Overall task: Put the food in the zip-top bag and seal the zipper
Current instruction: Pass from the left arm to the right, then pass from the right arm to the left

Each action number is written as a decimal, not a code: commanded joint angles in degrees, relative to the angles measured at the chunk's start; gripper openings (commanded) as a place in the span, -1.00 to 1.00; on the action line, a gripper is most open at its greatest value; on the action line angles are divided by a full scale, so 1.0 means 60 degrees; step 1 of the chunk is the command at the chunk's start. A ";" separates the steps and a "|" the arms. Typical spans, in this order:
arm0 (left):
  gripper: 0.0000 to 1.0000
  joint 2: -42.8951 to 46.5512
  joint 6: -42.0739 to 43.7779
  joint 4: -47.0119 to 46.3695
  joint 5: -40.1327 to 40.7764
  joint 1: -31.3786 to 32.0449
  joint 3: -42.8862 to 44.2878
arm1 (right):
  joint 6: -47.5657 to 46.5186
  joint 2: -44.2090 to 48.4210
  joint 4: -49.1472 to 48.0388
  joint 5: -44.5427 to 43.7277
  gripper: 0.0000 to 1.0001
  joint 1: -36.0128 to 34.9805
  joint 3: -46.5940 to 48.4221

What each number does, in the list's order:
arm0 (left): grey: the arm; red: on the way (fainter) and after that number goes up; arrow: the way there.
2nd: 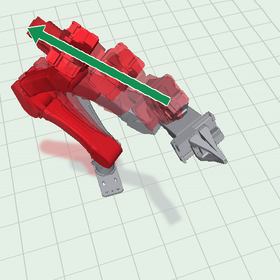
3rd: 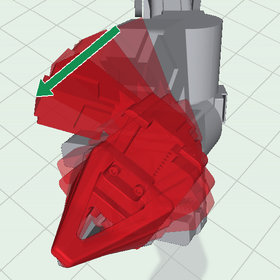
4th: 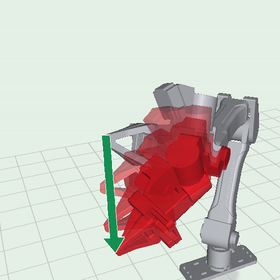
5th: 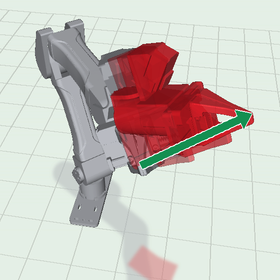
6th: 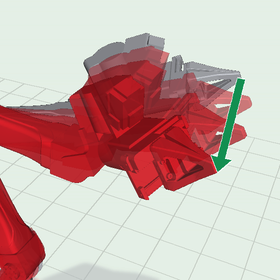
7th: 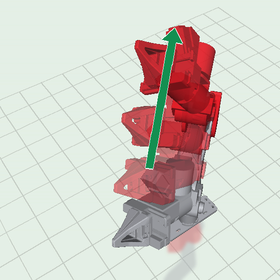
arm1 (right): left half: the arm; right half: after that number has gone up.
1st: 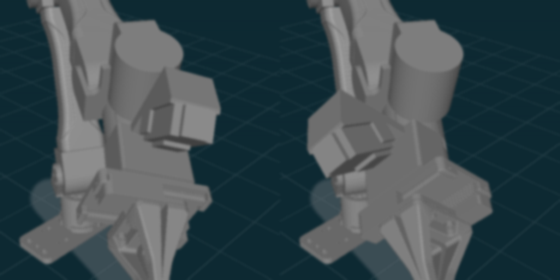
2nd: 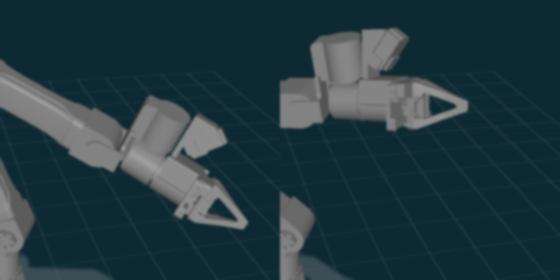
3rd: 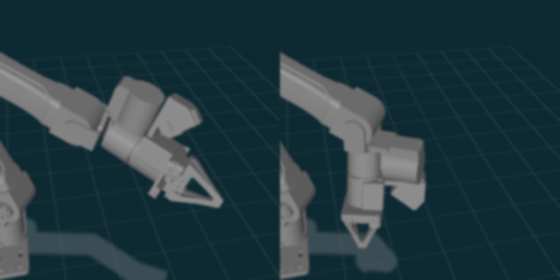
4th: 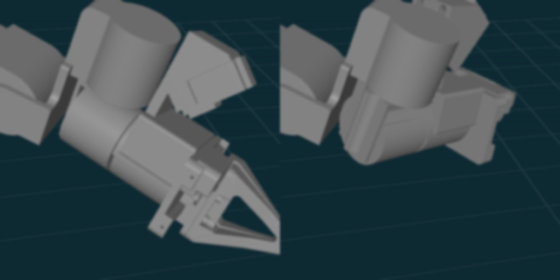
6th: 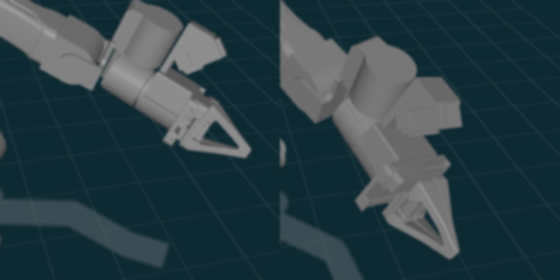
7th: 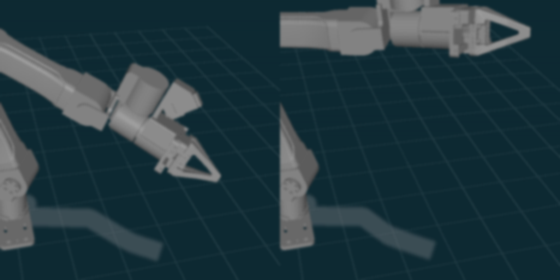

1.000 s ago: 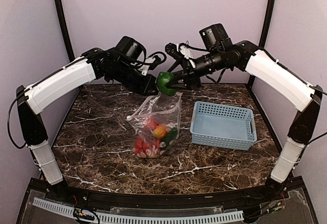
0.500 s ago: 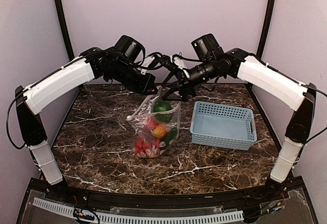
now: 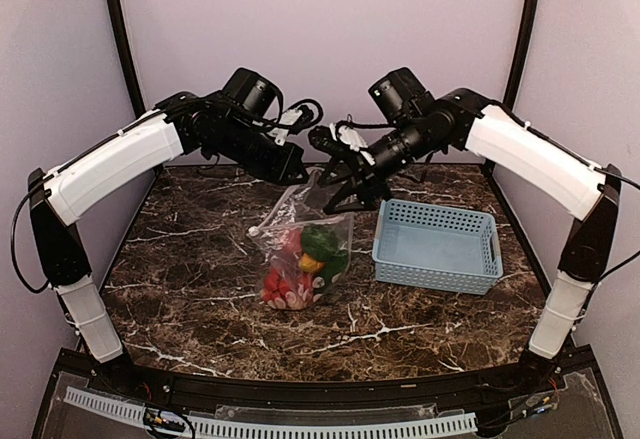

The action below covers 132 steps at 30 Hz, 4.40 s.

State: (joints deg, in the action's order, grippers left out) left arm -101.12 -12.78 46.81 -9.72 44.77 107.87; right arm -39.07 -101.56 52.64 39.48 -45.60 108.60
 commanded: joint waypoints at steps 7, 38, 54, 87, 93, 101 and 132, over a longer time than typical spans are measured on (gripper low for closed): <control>-0.99 0.0495 0.0001 -0.0016 -0.0366 -0.0021 0.0132 | -0.0768 0.0177 0.0849 -0.2760 0.23 -0.1154 -0.0236; 0.22 0.7561 0.0822 -0.7113 0.1736 -0.0023 -0.7753 | -0.0037 -0.0533 0.0966 -0.3606 -1.00 -0.1658 0.1494; 0.00 0.9373 0.0334 -1.0151 -0.0426 -0.0007 -1.2219 | 0.0403 -0.0423 0.0777 -0.3542 -1.00 -0.1481 0.1565; -0.27 0.7237 0.1539 -1.2463 -0.0646 -0.0782 -1.2023 | 0.0579 -0.0369 0.0828 -0.3192 -1.00 -0.1481 0.1604; -0.28 0.6866 0.1863 -1.2257 -0.1347 -0.0999 -1.1649 | 0.0604 -0.0438 0.0813 -0.3204 -1.00 -0.1481 0.1685; -0.77 0.6397 0.2284 -1.2494 -0.2414 -0.1004 -1.1461 | 0.0622 -0.0546 0.0831 -0.3314 -1.00 -0.1481 0.1713; -0.98 0.6856 0.2032 -1.2497 -0.2410 -0.1427 -1.1473 | 0.0736 -0.0804 0.0644 -0.3697 -0.96 -0.1074 0.2045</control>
State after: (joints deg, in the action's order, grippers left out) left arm -61.95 -0.34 -31.29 -23.18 36.75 37.34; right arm -35.86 -105.89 59.61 18.33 -54.33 118.04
